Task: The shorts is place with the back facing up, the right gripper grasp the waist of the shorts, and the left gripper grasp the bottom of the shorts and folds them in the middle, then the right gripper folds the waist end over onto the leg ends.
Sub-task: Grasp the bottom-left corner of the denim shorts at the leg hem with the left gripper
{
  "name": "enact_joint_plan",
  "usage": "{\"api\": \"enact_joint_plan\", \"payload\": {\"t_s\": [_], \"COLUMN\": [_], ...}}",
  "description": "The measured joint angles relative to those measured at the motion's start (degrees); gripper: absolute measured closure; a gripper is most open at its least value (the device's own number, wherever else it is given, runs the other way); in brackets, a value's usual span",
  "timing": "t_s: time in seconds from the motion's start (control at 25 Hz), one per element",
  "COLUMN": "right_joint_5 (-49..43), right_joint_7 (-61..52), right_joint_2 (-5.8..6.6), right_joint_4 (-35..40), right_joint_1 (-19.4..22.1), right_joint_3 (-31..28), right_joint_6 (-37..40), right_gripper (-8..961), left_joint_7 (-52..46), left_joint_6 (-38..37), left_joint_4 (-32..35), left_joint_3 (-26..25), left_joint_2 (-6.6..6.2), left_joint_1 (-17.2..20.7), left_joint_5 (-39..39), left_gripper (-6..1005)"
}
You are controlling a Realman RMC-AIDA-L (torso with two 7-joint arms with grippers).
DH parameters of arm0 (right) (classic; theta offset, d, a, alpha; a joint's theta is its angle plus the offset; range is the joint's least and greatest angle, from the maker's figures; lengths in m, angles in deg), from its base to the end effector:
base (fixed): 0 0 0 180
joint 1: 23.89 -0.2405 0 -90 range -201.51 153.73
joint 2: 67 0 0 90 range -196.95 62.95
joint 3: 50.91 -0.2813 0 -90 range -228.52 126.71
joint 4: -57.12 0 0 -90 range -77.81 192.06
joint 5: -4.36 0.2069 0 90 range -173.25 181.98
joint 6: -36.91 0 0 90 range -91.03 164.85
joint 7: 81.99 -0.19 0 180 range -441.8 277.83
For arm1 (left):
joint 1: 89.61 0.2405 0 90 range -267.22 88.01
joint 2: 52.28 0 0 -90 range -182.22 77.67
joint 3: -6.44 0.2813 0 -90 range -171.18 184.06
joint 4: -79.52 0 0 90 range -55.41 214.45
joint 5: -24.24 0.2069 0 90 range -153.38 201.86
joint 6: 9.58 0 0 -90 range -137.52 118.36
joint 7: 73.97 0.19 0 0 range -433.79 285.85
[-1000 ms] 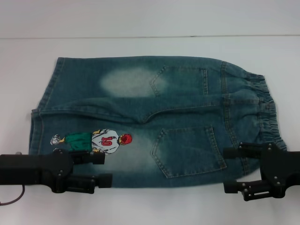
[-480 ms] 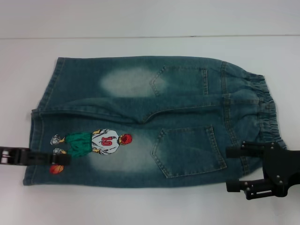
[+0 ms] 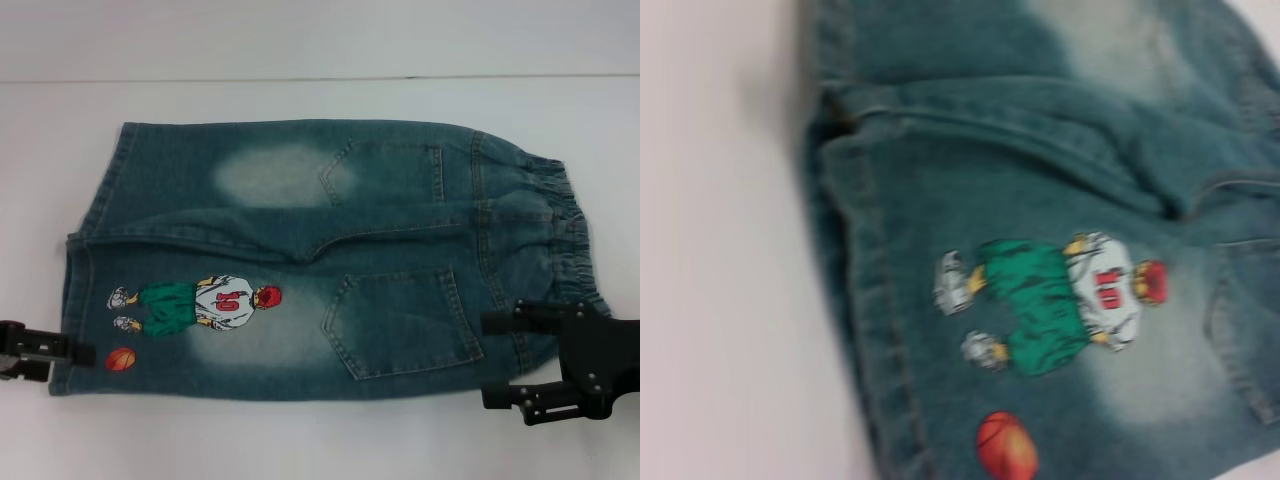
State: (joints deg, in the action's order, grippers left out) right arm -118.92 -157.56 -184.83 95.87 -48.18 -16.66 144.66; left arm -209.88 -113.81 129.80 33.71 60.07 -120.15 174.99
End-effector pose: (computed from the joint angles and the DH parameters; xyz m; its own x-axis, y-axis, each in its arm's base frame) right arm 0.2847 0.2754 -0.0378 0.7879 -0.3870 -0.4790 -0.4079 -0.9107 0.0648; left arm -0.3511 0.3110 0.0264 0.1386 0.9819 0.1293 0.9882 -0.1285 -0.0837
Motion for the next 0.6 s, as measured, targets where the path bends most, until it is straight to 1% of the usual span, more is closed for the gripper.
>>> {"api": "enact_joint_plan", "payload": {"t_s": [0.12, 0.6], "right_joint_5": [0.0, 0.0], "right_joint_7": [0.0, 0.0], "right_joint_2": [0.00, 0.01], "right_joint_4": [0.1, 0.3], "right_joint_1": [-0.2, -0.6], "right_joint_3": [0.0, 0.1], "right_joint_6": [0.0, -0.6], "right_gripper": [11, 12], "left_joint_7": [-1.1, -3.1], "left_joint_6": [1.2, 5.1], "left_joint_4": [0.0, -2.6], "left_joint_3": [0.0, 0.4], "left_joint_2": [-0.07, -0.12], "left_joint_1": [-0.3, -1.0], "left_joint_5": [1.8, 3.5], "left_gripper": [54, 54]}}
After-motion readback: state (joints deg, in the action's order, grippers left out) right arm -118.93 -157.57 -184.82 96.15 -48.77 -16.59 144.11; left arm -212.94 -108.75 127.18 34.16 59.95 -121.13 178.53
